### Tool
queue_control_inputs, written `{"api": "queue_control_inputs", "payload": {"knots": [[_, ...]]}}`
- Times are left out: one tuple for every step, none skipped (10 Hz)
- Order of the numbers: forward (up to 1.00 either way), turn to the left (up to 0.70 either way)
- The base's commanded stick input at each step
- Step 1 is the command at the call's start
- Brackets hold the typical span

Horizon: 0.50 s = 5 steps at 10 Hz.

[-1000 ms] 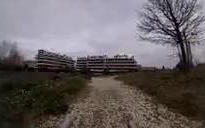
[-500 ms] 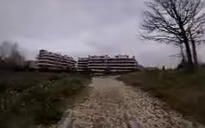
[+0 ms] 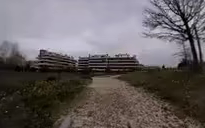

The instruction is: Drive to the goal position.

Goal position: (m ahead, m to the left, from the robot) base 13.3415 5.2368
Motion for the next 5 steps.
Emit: {"api": "queue_control_inputs", "payload": {"knots": [[0.50, 0.00], [0.50, 0.00], [0.50, 0.00], [0.50, 0.00], [0.50, 0.00]]}}
